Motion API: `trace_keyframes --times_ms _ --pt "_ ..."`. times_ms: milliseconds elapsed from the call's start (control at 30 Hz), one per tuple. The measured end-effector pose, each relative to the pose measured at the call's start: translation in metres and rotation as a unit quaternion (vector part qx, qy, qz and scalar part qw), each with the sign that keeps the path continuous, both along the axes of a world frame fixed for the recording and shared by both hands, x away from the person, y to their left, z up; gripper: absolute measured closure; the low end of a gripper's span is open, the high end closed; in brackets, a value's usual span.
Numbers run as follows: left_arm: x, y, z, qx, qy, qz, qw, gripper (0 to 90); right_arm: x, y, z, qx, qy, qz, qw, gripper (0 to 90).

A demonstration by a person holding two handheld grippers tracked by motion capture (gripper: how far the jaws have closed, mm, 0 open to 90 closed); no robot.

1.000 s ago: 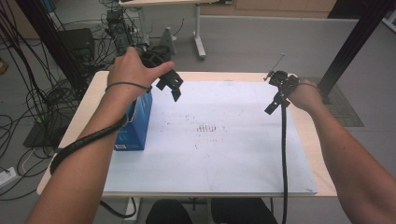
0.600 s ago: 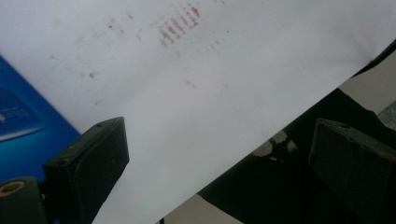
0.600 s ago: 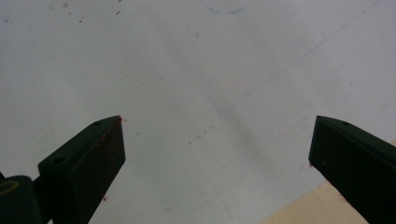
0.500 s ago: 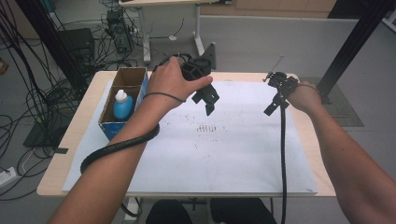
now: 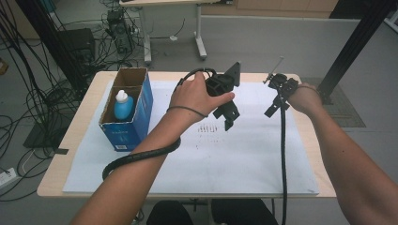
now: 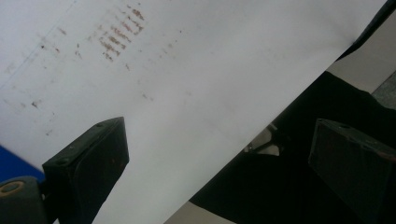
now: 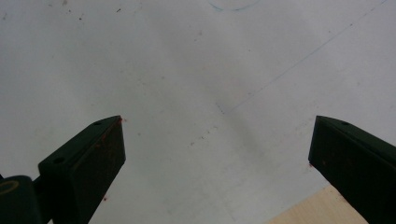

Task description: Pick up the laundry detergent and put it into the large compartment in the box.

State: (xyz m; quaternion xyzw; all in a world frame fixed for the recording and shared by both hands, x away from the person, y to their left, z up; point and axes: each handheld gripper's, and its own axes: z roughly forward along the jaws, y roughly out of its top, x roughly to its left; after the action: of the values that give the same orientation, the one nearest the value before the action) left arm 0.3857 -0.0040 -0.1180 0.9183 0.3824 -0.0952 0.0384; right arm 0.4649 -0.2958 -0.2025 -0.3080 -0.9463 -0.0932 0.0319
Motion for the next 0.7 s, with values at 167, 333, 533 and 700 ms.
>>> trace_keyframes --times_ms 167,333,533,700 --pt "-0.0037 -0.003 -0.004 0.003 -0.008 0.001 1.0 5.2 -0.0003 -0.0003 0.0 0.0 0.0 0.0 1.0 3.6" --pt "-0.0043 -0.0012 -0.0068 -0.002 -0.007 0.001 1.0 5.2 -0.0011 0.0016 -0.0003 0.0 0.0 0.001 1.0 3.8" --pt "-0.0064 -0.0013 -0.0062 -0.003 -0.008 0.001 1.0 5.2 -0.0024 0.0029 0.0003 0.0 -0.002 0.002 1.0 3.7" --pt "-0.0066 -0.0004 -0.0036 -0.004 -0.012 0.001 0.9999 5.2 -0.0039 0.0021 0.0012 0.001 -0.004 0.002 1.0 3.5"
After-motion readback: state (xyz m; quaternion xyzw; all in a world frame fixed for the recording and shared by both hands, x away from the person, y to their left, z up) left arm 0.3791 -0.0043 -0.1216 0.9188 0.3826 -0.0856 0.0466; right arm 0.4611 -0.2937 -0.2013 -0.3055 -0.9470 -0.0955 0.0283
